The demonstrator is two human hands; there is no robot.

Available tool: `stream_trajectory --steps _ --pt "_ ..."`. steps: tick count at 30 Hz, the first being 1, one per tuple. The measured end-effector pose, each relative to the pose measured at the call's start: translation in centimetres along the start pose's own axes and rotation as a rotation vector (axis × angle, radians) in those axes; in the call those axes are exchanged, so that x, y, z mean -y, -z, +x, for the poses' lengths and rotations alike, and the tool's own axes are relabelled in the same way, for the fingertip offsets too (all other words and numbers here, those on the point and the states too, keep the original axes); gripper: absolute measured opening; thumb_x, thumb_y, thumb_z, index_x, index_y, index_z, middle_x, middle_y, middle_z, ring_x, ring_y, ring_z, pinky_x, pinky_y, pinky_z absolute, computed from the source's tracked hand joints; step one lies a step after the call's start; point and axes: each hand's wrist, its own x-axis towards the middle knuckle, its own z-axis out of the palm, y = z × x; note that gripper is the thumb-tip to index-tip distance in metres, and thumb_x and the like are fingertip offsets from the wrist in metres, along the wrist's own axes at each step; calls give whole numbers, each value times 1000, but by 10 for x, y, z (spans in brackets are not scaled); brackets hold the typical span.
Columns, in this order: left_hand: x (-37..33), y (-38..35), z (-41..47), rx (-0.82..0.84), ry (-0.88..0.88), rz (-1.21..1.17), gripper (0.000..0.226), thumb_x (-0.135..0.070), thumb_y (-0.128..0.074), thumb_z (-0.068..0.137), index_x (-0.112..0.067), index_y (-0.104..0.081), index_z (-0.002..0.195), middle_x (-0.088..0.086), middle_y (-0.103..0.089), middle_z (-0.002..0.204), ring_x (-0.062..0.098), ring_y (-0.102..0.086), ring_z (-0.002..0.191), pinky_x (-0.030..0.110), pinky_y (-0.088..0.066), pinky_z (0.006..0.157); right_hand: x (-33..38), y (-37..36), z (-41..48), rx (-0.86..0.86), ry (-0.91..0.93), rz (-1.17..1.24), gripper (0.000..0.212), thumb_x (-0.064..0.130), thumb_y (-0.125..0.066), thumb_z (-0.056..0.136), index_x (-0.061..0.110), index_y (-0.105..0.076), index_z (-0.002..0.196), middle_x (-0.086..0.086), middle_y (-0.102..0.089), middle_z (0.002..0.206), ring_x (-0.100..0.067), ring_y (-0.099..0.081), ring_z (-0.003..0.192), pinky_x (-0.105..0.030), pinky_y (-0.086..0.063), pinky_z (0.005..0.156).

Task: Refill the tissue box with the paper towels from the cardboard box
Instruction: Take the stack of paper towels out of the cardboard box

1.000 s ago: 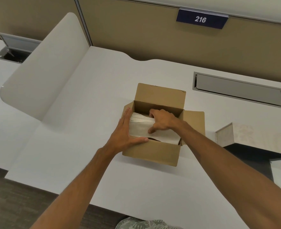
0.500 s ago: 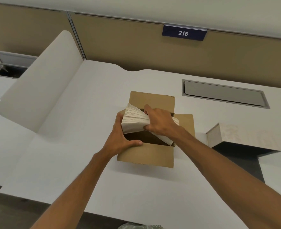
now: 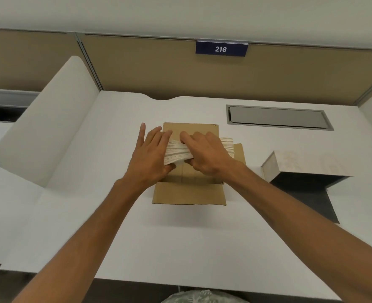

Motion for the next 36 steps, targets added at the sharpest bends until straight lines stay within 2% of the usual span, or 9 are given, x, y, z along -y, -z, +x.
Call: stream_trajectory --steps 3,6,8,13,22,26,30,34,36 --pt "-8 7 -2 19 -28 -2 65 -43 -77 78 -12 -54 130 10 -59 125 29 -54 119 51 -18 122 1 8 -9 -24 5 -21 47 33 -70 88 21 -43 125 -6 -67 110 -20 -51 87 -39 -43 84" --pt "-19 17 -7 40 20 -140 53 -38 -74 83 -15 -54 126 3 -57 117 20 -56 101 35 -48 85 0 14 -20 -34 -10 -7 47 34 -71 88 21 -44 124 -5 -67 110 -20 -52 86 -37 -42 84" --pt "-27 22 -8 37 34 -159 52 -38 -73 84 -16 -54 127 1 -57 118 17 -57 97 28 -41 72 -2 18 -28 -34 -22 16 50 36 -72 87 21 -44 126 -5 -66 114 -22 -57 93 -38 -42 87" --pt "-41 30 -7 19 20 -111 50 -42 -73 84 -19 -57 126 -3 -62 116 17 -60 94 26 -32 67 -23 29 -52 -17 -61 6 63 39 -76 82 21 -42 131 -3 -62 123 -23 -56 106 -40 -40 94" --pt "-82 32 0 26 24 -191 48 -41 -74 83 -21 -58 124 -6 -61 113 7 -50 88 15 -26 58 -87 45 -102 1 -136 100 61 35 -79 77 20 -49 127 -3 -65 118 -22 -61 97 -34 -50 79" --pt "-114 35 10 9 59 -318 48 -37 -79 78 -20 -60 119 -8 -61 109 9 -52 89 15 -32 62 -119 60 -132 -22 -198 311 59 35 -81 77 22 -52 127 0 -65 122 -17 -59 100 -29 -51 79" --pt "-182 16 9 41 77 -402 47 -35 -82 75 -18 -63 115 -6 -64 107 12 -56 90 18 -39 65 -173 70 -200 -41 -243 475 58 33 -82 74 23 -55 124 3 -64 121 -16 -58 103 -38 -54 87" --pt "-211 13 3 56 89 -453 47 -35 -84 74 -20 -64 114 -6 -67 106 14 -60 91 29 -49 72 -191 71 -234 -36 -244 497 59 29 -85 76 18 -56 126 2 -63 124 -11 -54 104 -15 -43 87" --pt "-216 14 1 46 88 -487 45 -34 -85 73 -21 -65 111 -6 -69 103 15 -62 88 32 -51 70 -194 72 -244 -55 -257 502 61 29 -85 77 18 -55 129 2 -62 125 -9 -52 105 -14 -43 88"
